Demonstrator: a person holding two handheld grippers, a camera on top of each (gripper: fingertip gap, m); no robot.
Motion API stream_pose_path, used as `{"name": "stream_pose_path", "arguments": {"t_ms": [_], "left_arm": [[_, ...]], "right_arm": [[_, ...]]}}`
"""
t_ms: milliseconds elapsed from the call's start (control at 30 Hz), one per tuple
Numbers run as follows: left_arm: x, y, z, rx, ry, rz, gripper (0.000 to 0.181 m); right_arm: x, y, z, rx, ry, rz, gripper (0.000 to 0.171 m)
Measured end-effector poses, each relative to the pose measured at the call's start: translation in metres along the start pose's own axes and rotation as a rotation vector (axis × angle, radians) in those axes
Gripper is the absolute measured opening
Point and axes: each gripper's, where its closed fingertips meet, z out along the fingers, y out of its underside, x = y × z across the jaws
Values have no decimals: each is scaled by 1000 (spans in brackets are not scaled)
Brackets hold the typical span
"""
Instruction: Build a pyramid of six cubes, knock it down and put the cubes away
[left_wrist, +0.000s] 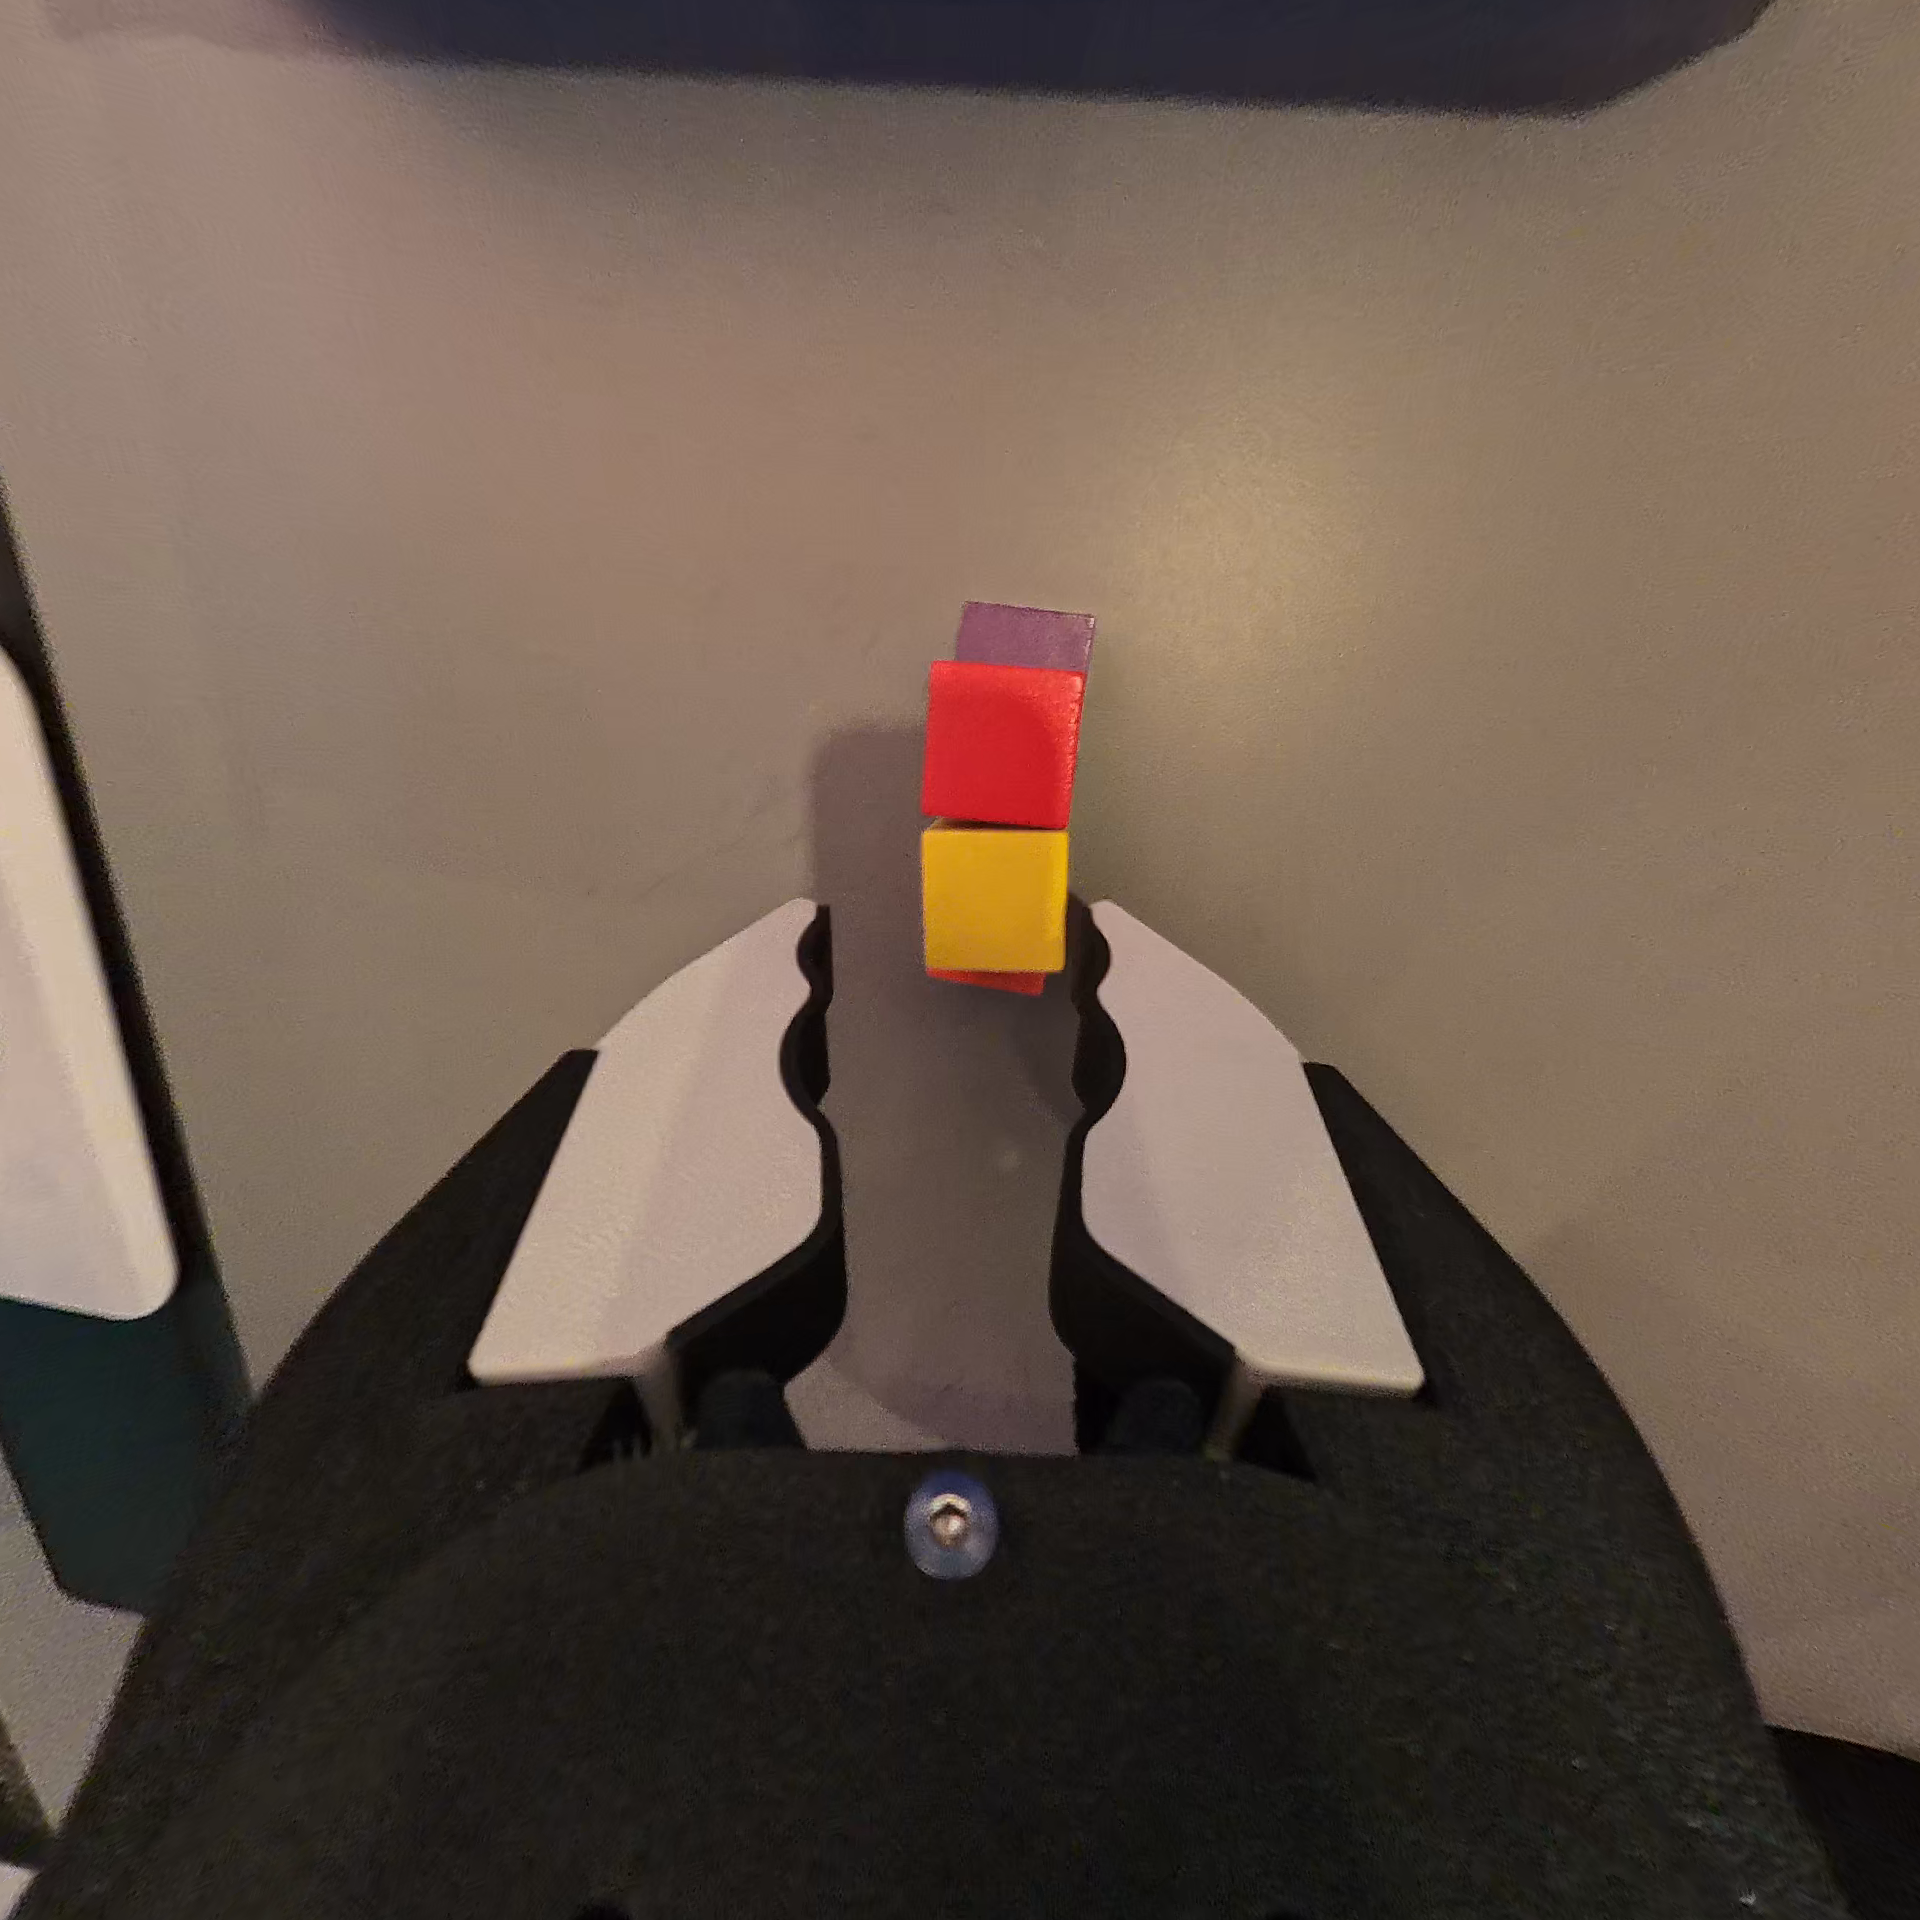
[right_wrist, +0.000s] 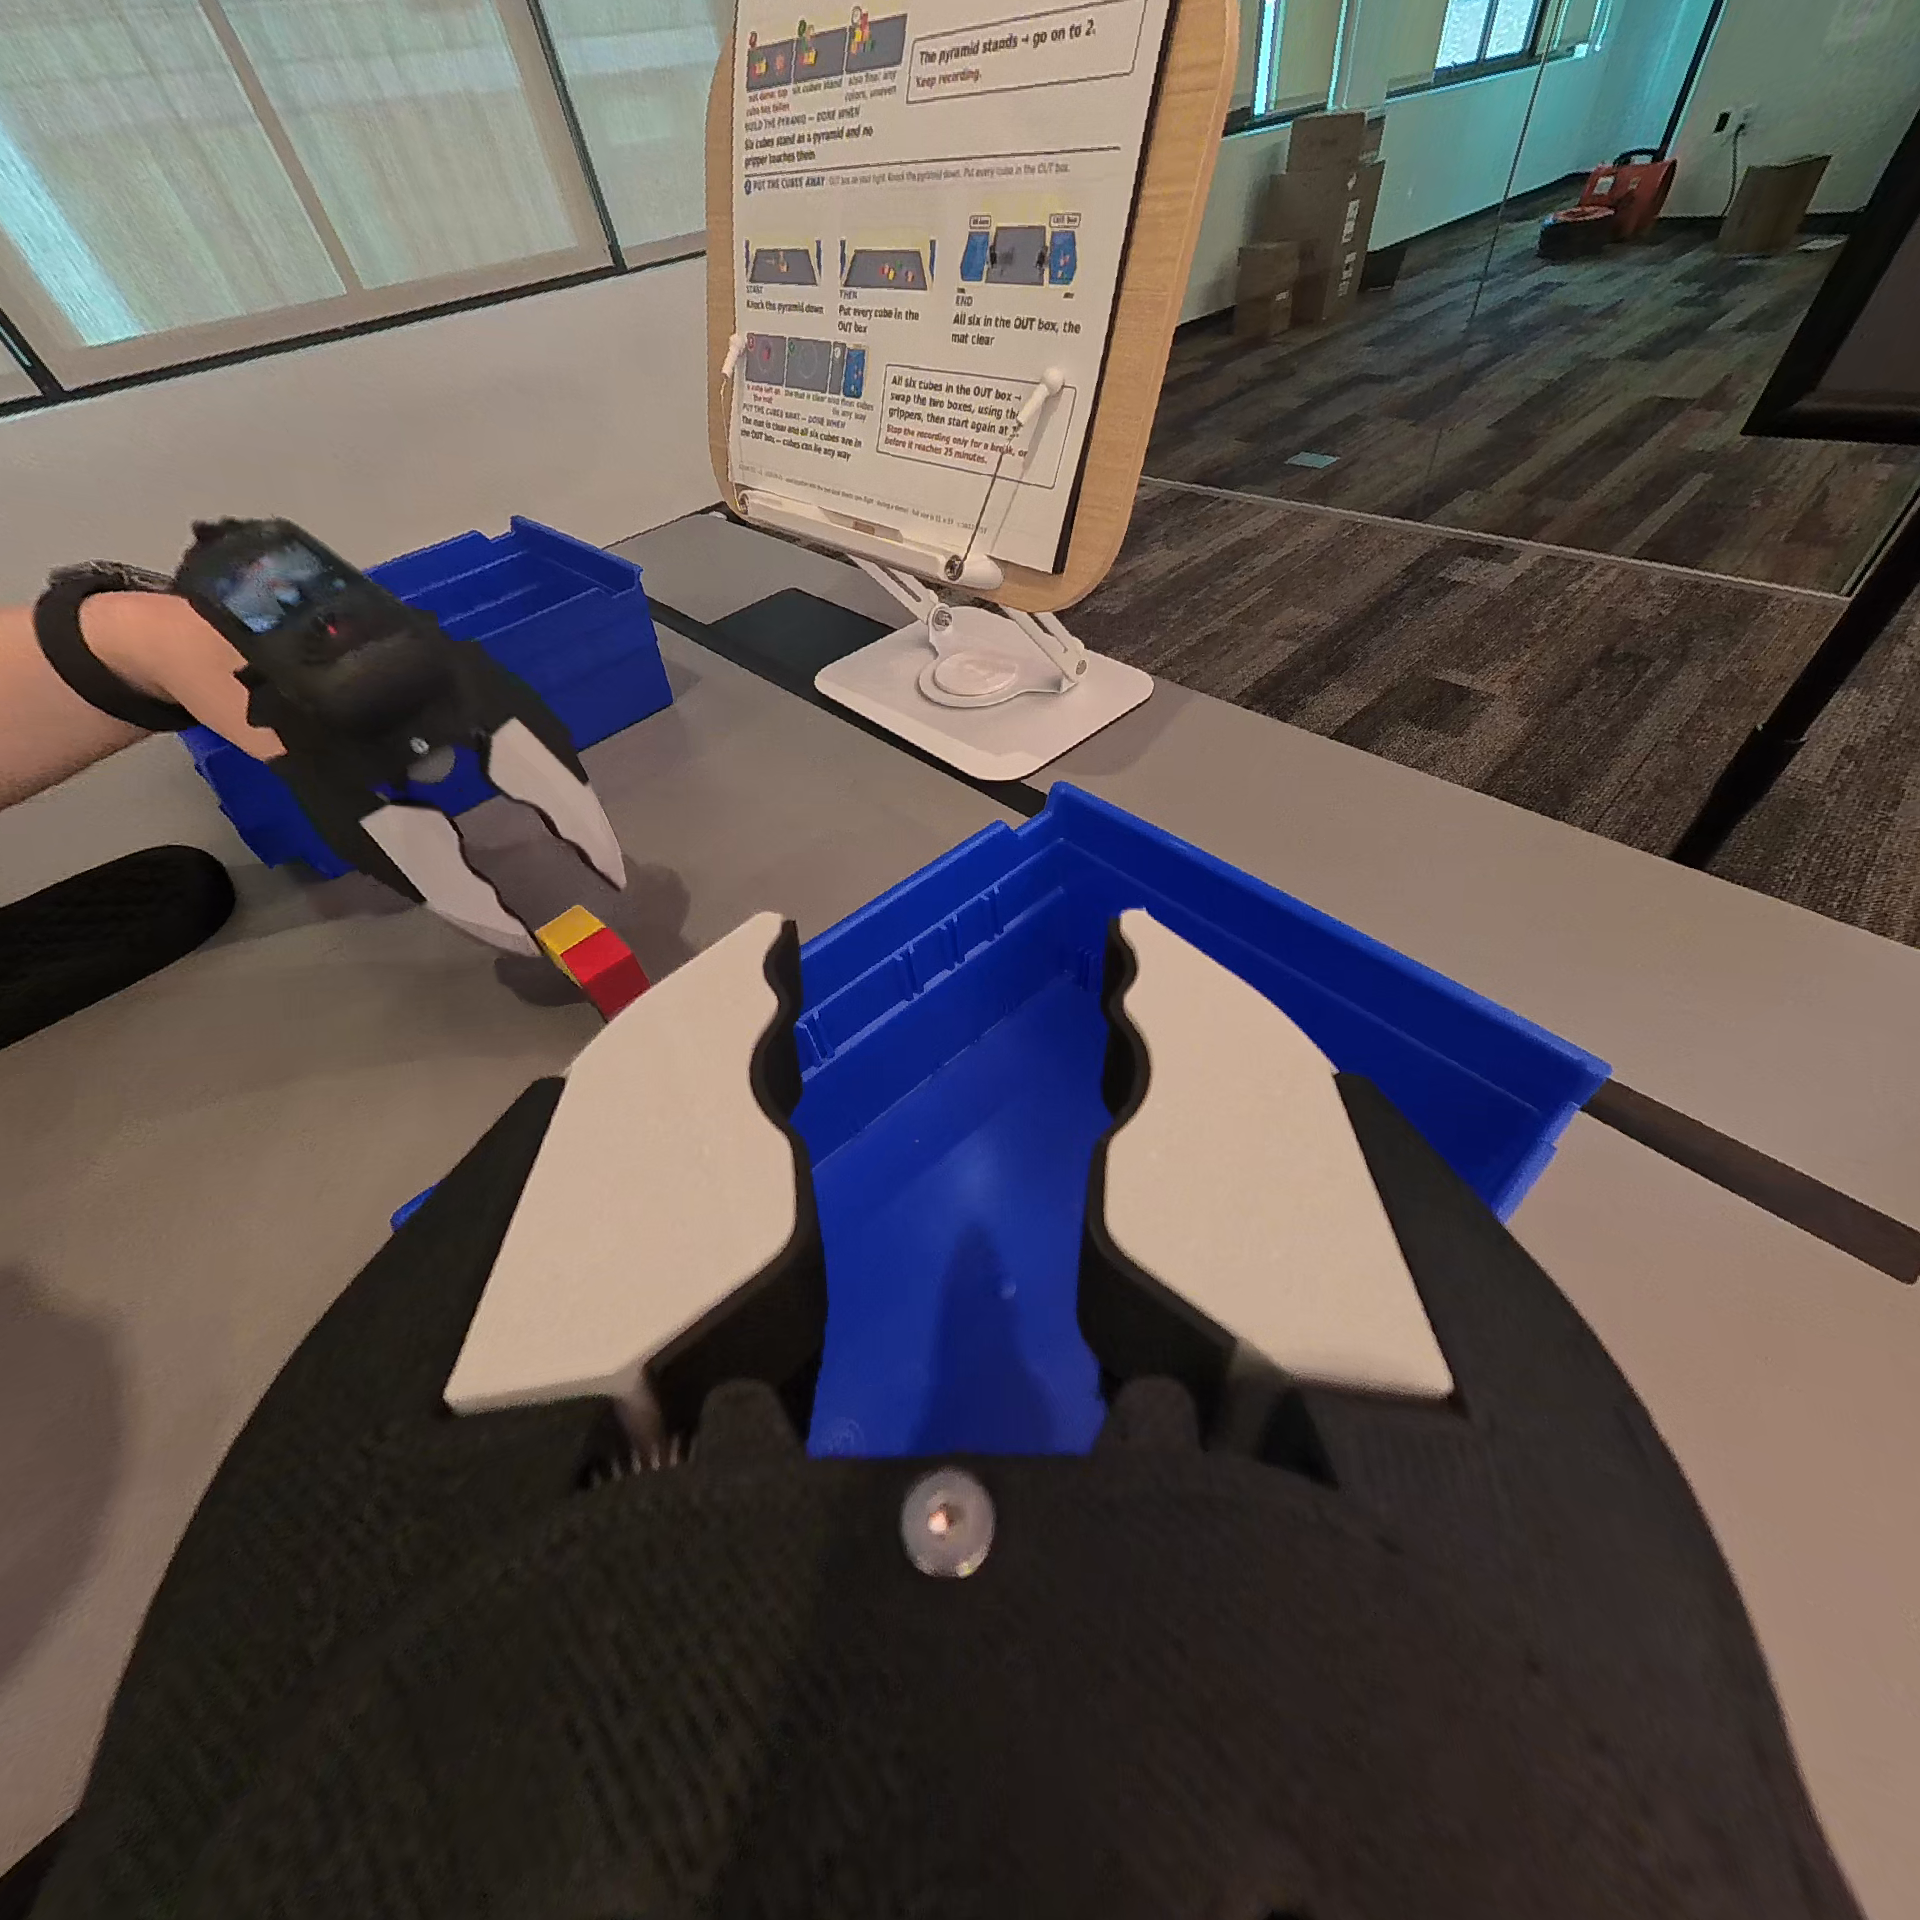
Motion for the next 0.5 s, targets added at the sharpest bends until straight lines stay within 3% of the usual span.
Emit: {"name": "stream_pose_path", "arguments": {"t_ms": [133,267,400,500], "left_arm": [[-13,-2,-50,106,-86,-39,43],[-40,23,-132,235,-297,-128,43],[-62,103,-194,232,-441,-300,40],[-78,181,-203,147,-495,-475,39]], "right_arm": [[0,1,-1,-3,0,3,57],[-1,0,-1,-4,1,-3,57],[-7,-8,0,20,-14,-14,57],[-14,-13,1,32,-30,-28,57]]}}
